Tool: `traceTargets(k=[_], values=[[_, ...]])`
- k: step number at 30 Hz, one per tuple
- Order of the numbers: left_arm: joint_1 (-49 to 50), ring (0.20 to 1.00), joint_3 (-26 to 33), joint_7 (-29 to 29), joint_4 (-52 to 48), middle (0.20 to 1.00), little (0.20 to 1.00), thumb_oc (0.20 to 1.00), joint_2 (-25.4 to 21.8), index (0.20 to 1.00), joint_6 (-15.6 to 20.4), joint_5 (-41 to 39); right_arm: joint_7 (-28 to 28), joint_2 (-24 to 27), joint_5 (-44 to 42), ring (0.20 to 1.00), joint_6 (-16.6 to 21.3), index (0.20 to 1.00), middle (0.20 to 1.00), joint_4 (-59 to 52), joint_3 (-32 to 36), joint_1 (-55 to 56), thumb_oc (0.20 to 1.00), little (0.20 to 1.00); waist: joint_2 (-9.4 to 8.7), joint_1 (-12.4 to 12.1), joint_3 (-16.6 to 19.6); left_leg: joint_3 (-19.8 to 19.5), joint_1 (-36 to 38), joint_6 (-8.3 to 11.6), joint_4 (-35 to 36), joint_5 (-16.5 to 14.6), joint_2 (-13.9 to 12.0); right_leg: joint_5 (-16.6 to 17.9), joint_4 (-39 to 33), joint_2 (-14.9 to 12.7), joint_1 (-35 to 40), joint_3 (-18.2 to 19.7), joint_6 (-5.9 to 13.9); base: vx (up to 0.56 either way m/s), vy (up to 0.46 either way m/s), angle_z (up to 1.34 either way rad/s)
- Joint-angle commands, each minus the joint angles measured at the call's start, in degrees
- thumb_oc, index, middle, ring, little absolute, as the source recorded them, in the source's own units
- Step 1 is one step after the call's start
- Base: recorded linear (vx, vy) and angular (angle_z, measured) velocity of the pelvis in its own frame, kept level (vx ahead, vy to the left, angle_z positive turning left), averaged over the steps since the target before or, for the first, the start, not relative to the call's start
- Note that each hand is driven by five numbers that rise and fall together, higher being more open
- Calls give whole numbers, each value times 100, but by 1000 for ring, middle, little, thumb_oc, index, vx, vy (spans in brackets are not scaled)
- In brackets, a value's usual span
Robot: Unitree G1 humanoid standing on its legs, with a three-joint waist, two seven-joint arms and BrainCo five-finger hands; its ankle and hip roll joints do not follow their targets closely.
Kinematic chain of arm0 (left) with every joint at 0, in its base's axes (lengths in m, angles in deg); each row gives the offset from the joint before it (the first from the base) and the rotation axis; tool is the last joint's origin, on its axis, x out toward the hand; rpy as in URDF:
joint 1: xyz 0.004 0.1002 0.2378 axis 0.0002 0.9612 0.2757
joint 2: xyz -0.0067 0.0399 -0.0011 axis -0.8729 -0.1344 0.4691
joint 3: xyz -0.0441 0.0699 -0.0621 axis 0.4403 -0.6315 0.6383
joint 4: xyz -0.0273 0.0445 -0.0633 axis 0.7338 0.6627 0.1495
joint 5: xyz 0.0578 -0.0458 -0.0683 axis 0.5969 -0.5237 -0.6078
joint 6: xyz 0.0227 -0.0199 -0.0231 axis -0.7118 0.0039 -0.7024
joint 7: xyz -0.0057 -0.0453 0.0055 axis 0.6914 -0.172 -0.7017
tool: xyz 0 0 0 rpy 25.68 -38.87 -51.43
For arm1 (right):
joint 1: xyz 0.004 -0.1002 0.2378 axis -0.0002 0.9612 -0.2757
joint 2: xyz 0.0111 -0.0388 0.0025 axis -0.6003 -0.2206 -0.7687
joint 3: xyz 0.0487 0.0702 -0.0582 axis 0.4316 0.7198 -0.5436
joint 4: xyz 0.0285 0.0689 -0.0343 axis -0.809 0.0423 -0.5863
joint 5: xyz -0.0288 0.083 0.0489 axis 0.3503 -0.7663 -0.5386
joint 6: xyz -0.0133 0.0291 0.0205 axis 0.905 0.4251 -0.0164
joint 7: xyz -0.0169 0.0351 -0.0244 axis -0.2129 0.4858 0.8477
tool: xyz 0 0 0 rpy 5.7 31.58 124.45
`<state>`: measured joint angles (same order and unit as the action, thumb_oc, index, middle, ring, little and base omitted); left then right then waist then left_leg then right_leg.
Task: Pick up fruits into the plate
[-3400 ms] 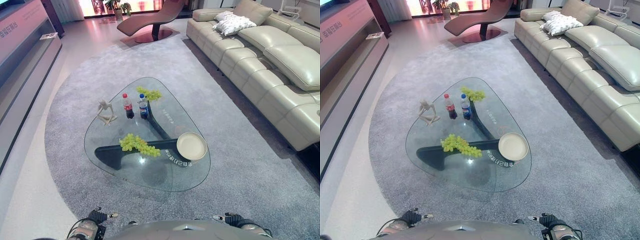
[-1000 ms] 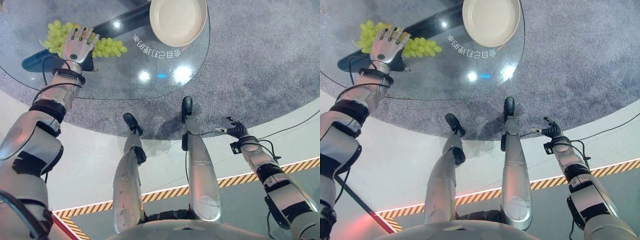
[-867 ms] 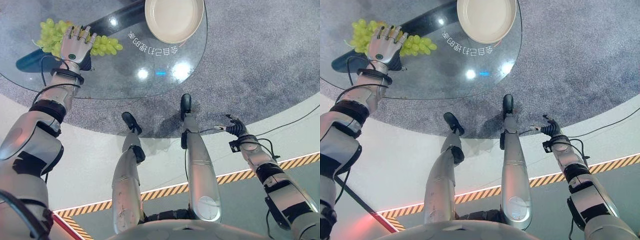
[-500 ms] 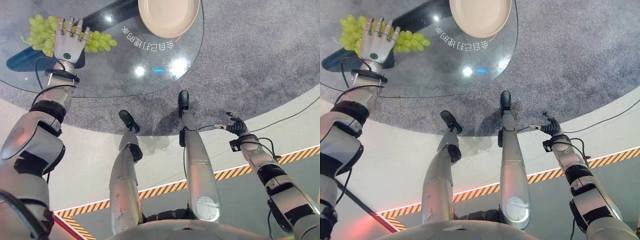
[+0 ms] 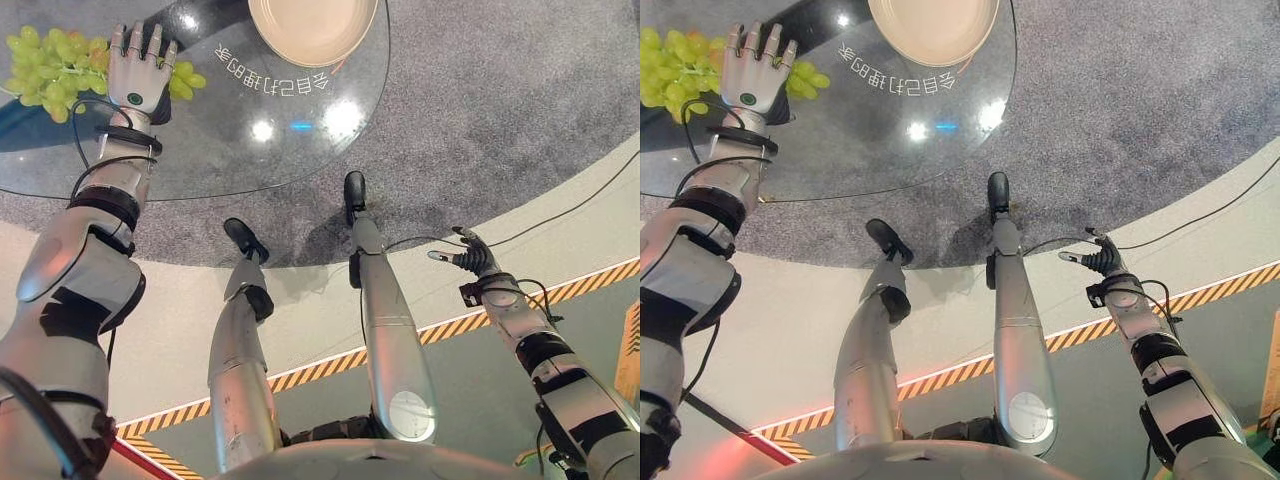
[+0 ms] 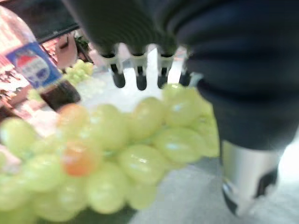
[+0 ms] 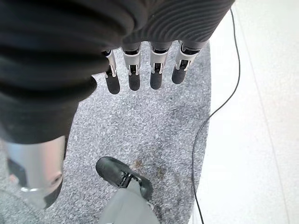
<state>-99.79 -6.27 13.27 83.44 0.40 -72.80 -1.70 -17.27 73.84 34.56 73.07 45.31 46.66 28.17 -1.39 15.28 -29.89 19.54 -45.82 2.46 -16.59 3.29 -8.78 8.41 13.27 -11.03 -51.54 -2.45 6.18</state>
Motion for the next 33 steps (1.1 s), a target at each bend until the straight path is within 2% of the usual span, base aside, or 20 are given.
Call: traceTargets(k=[1, 2, 6, 11, 16, 18, 19, 20, 21, 24, 29, 33], values=[[-226, 1000, 42, 330, 170, 1000, 1000, 1000, -257, 1000, 577, -415, -103, 124, -96, 1000, 64, 1000, 1000, -167, -212, 550, 1000, 1000, -183, -25, 9, -671, -118, 288, -548, -845, 464, -737, 424, 591, 134, 52, 3, 113, 63, -5], [-184, 1000, -18, 503, 119, 1000, 1000, 1000, -246, 1000, 716, -639, -116, 157, -78, 1000, 36, 1000, 1000, -255, -182, 575, 1000, 1000, -167, -10, 9, -671, -125, 288, -552, -850, 474, -711, 396, 582, 124, 69, 17, 44, 54, -3], [-126, 1000, -120, 897, 117, 1000, 1000, 1000, -356, 1000, 721, -1045, -131, 289, -85, 1000, 68, 1000, 1000, -410, -120, 603, 1000, 1000, -143, 33, 9, -677, -133, 280, -579, -881, 508, -603, 267, 558, 112, 139, 53, 48, 50, -1], [12, 1000, -40, 1251, 238, 1000, 1000, 1000, -581, 1000, 387, -1642, -169, 429, -185, 1000, 137, 1000, 1000, -616, -21, 619, 1000, 1000, -174, 46, 9, -669, -158, 288, -541, -889, 524, -401, -25, 504, 114, 161, 104, 20, 11, -1], [191, 1000, 317, 932, 320, 1000, 1000, 1000, -671, 1000, -108, -1904, -126, 458, -275, 1000, 61, 1000, 1000, -796, 15, 720, 1000, 1000, -271, -2, 9, -717, -242, 287, -572, -898, 501, -384, -42, 480, 86, 102, 118, 0, 0, 0], [193, 1000, 427, 731, 352, 1000, 1000, 1000, -698, 1000, -208, -1843, -88, 443, -295, 1000, 57, 1000, 1000, -791, -8, 728, 1000, 1000, -300, -27, 9, -750, -257, 279, -575, -899, 504, -388, -38, 488, 85, 90, 115, -19, -44, -2], [137, 1000, 520, 557, 385, 1000, 1000, 1000, -732, 1000, -265, -1810, -71, 428, -291, 1000, 70, 1000, 1000, -792, -11, 683, 1000, 1000, -349, 2, 9, -691, -396, 231, -517, -678, 544, -208, -89, 442, -53, 92, 77, 11, -48, -1], [178, 1000, 612, 347, 430, 1000, 1000, 1000, -739, 1000, -340, -1743, -50, 381, -288, 1000, 101, 1000, 1000, -760, -55, 746, 1000, 1000, -343, -58, 9, -795, -253, 271, -546, -882, 517, -387, -54, 490, 105, 71, 112, -58, -68, -2], [120, 1000, 679, 237, 435, 1000, 1000, 1000, -778, 1000, -377, -1693, -50, 372, -291, 1000, 118, 1000, 1000, -767, -53, 714, 1000, 1000, -380, -30, 9, -737, -386, 228, -490, -667, 557, -212, -103, 442, -28, 69, 74, 6, -49, -3], [54, 1000, 752, 148, 463, 1000, 1000, 1000, -826, 1000, -512, -1518, -54, 325, -325, 1000, 125, 1000, 1000, -752, -78, 722, 1000, 1000, -397, -68, 9, -793, -398, 233, -496, -669, 562, -220, -99, 430, -19, 37, 75, -21, -47, -1], [10, 1000, 717, 295, 565, 1000, 1000, 1000, -869, 1000, -591, -1008, -138, 286, -377, 1000, 148, 1000, 1000, -707, -117, 701, 1000, 1000, -396, -99, 9, -827, -404, 240, -478, -656, 562, -211, -91, 405, -26, -9, 78, 0, 0, 0], [53, 1000, 499, 918, 631, 1000, 1000, 1000, -850, 1000, -733, -640, -130, 336, -410, 1000, 137, 1000, 1000, -697, -70, 651, 1000, 1000, -362, -101, 9, -836, -421, 242, -502, -662, 572, -213, -54, 389, -50, -15, 81, 18, 8, 0]])
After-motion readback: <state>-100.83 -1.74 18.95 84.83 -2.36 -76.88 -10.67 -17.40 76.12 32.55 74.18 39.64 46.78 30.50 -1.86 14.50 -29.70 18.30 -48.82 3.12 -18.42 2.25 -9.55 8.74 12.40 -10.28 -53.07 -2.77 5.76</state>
